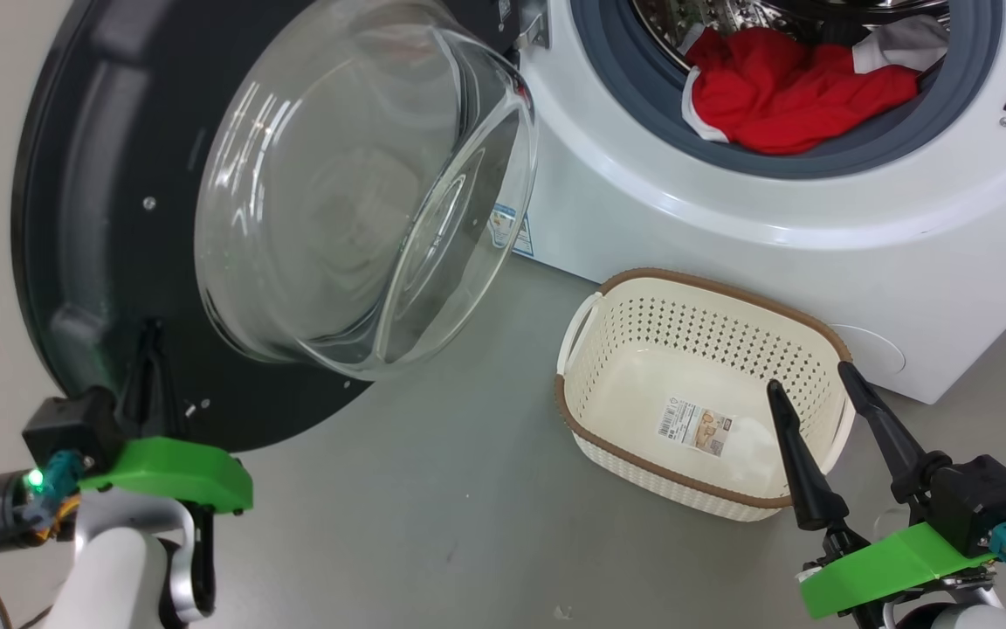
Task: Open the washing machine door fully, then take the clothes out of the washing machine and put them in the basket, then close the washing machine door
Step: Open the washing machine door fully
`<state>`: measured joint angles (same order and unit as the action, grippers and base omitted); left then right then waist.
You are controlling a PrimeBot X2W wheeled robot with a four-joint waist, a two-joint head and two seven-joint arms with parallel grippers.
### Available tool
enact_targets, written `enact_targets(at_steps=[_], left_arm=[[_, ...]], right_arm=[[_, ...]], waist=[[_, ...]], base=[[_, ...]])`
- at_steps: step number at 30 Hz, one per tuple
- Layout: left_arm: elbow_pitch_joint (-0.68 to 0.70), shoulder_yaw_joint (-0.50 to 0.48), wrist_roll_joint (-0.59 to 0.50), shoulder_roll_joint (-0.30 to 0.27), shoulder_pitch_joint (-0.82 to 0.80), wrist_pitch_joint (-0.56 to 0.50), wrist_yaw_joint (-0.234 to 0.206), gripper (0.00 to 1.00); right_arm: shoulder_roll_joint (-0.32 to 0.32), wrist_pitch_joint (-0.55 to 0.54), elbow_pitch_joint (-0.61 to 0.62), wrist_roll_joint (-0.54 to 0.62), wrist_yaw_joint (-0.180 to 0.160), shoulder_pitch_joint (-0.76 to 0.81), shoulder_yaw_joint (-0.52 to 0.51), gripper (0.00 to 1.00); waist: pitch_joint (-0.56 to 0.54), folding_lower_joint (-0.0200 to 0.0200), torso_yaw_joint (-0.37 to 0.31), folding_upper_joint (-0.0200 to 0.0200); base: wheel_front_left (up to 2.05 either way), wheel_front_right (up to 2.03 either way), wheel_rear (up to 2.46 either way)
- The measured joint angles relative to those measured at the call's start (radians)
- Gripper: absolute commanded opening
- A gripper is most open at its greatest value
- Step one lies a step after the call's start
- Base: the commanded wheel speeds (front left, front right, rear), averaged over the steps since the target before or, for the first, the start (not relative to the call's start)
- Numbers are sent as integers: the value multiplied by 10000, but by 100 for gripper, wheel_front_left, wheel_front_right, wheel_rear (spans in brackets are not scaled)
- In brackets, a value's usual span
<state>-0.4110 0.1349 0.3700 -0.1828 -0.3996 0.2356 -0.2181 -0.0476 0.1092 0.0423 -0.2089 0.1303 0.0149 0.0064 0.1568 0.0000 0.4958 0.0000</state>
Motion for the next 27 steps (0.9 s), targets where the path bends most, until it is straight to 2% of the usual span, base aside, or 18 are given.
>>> enact_targets(at_steps=[13,20,27], left_arm=[[-1528,-439,25,-186,-890,184,332,0],[-1864,-993,-19,-136,-1160,182,357,0],[-2242,-1611,-102,-84,-1402,182,617,0]], right_arm=[[-2,-219,196,176,0,8,-4,100],[-4,-307,290,186,0,8,-2,100],[-6,-397,384,268,0,7,-2,100]], waist=[[47,0,-119,0],[212,0,-187,0],[320,0,-254,0]], base=[[0,0,0],[0,0,0],[0,0,0]])
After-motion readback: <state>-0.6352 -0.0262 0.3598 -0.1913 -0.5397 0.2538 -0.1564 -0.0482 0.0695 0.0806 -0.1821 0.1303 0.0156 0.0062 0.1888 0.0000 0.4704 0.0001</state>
